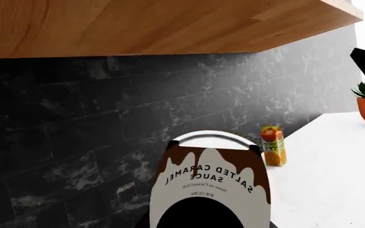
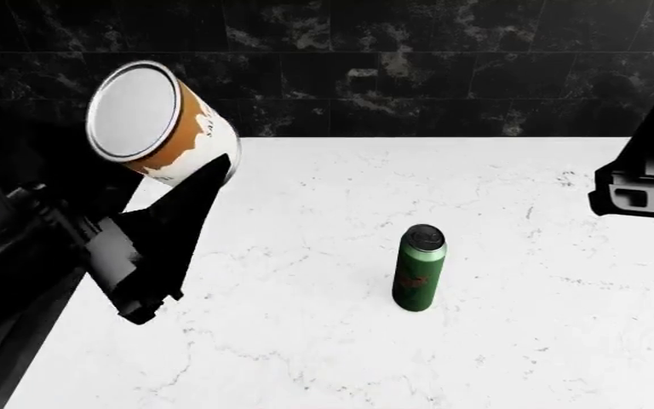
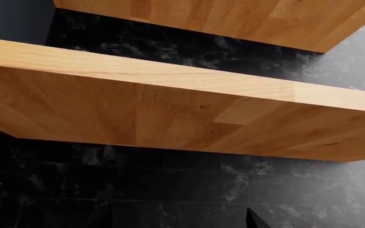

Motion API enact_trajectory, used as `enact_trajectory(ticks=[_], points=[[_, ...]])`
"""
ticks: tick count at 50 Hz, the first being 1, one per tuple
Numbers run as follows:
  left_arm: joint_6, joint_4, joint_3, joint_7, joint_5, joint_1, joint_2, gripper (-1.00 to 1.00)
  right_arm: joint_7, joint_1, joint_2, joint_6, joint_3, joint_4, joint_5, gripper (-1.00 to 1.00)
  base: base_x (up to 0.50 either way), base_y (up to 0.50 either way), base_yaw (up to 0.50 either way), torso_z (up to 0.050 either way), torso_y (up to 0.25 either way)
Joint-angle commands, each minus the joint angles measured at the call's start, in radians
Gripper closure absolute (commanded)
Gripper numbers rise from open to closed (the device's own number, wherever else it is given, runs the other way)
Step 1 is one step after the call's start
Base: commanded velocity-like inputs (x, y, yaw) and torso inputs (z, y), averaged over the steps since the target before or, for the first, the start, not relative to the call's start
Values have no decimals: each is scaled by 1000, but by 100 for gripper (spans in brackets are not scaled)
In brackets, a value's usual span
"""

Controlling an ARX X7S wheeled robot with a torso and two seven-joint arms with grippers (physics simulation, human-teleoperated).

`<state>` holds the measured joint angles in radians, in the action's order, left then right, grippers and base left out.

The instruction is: Pick the cans from the counter and place them in their designated side in the cabinet.

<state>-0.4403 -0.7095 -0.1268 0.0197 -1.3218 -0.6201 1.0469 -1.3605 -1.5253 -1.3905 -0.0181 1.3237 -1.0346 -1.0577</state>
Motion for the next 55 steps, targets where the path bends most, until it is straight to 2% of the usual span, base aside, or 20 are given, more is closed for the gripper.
enact_trajectory(ticks=[1, 8, 17, 28, 41, 55], points=[[20, 54, 98, 145, -31, -38, 29, 100, -3, 2, 7, 6, 9, 2, 9, -100, 0, 0, 0, 0, 0], [22, 61, 131, 235, 27, -70, 46, 100, -7, 4, 4, 13, 15, -2, 16, -100, 0, 0, 0, 0, 1], [4, 56, 134, 291, 81, -144, 65, 100, -10, 10, -3, 26, 25, -3, 28, -100, 0, 0, 0, 0, 1], [-69, 81, 74, 302, 76, -354, 66, 100, -12, 4, 4, 29, 31, 0, 28, -100, 0, 0, 0, 1, 1], [-191, 164, -20, 331, 101, -627, 28, 100, -3, 3, 7, 43, 32, 10, 28, -100, 0, 0, 0, 0, 2], [-246, 229, -49, 332, 132, -761, 20, 100, -8, 13, 12, 56, 45, 15, 44, -100, 0, 0, 0, 0, 1]])
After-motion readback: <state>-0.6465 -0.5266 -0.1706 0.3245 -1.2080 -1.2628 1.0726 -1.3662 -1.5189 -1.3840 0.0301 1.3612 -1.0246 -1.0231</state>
